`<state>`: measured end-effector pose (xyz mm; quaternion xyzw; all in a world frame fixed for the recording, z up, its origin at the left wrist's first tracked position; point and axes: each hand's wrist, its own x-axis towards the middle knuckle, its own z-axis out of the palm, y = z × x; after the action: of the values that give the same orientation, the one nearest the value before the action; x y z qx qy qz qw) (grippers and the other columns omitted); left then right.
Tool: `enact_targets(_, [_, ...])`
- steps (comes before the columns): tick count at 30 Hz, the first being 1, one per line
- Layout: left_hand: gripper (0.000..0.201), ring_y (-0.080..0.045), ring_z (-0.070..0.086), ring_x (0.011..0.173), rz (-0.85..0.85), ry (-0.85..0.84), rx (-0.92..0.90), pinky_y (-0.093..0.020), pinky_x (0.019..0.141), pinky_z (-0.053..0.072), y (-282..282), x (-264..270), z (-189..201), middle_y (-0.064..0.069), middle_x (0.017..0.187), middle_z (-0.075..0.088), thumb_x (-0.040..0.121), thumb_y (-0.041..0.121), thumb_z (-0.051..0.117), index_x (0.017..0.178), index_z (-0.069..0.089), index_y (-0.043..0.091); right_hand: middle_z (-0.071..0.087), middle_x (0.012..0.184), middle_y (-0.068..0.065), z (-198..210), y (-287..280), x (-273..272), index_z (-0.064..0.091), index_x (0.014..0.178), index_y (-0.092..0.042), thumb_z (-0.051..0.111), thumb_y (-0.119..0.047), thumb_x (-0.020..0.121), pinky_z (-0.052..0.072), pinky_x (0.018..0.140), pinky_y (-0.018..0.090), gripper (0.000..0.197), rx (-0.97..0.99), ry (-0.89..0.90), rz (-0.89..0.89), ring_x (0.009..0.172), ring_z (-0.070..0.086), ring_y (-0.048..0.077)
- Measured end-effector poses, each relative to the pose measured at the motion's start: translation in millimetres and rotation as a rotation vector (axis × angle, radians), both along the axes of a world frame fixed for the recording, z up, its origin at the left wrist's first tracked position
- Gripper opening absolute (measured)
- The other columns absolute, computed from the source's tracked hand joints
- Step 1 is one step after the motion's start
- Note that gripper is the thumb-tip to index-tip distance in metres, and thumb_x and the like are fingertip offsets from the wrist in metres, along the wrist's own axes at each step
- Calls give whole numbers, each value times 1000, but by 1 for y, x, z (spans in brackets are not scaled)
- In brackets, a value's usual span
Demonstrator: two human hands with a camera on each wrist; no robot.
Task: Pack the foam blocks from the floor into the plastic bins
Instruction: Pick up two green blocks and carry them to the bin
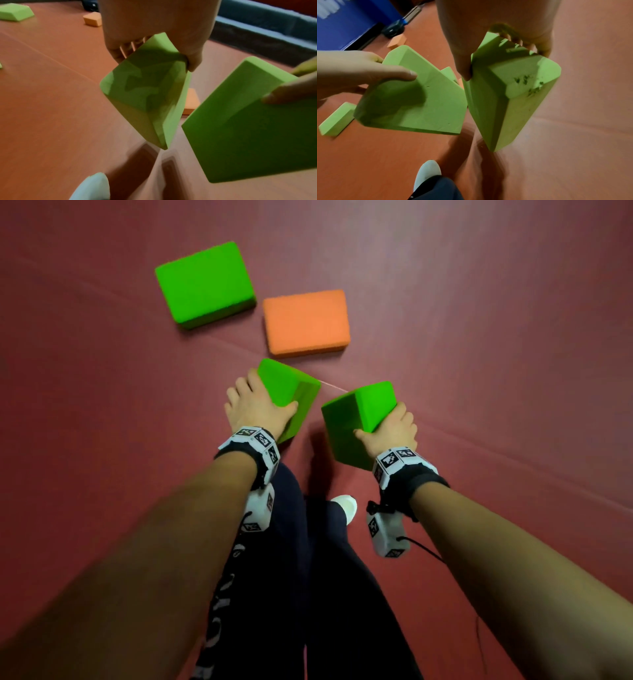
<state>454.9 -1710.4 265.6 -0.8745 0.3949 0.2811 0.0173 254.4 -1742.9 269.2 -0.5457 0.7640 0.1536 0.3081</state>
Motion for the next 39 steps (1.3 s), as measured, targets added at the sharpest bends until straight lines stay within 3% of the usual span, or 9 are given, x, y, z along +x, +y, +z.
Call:
enact_targets(8, [93,-35,44,115,268,-27,8,-46,91,37,62,157,-18,-15,126,48,66,59,72,135,37,8,39,133,14,-18,-5,199,25,138,-6,76,-43,72,39,98,49,91,51,23,292,126,38,34])
enact_targets(12, [91,-34,43,117,463,10,38,-44,91,35,83,258,-4,-15,127,48,66,58,72,134,37,9,38,134,14,-13,5,315,26,137,-6,76,-41,72,38,99,47,89,92,7,389,126,38,34])
enact_targets(21, [86,-33,41,120,732,0,77,-44,94,35,116,441,49,-14,130,46,68,58,71,131,36,11,37,136,16,24,-4,526,25,138,-3,76,-41,73,35,101,44,91,65,-39,654,128,37,35])
enact_targets(32, [88,-36,39,123,955,12,143,-46,99,34,88,612,88,-15,133,44,70,62,68,132,35,10,41,129,14,61,-55,757,31,130,-5,77,-43,70,39,97,44,85,65,-72,888,122,41,34])
enact_targets(39, [88,-34,42,119,1019,-55,-22,-43,94,35,53,759,91,-14,128,47,68,60,71,131,37,10,41,130,15,64,-95,905,31,131,-3,78,-38,70,37,99,42,84,20,-61,984,122,40,35])
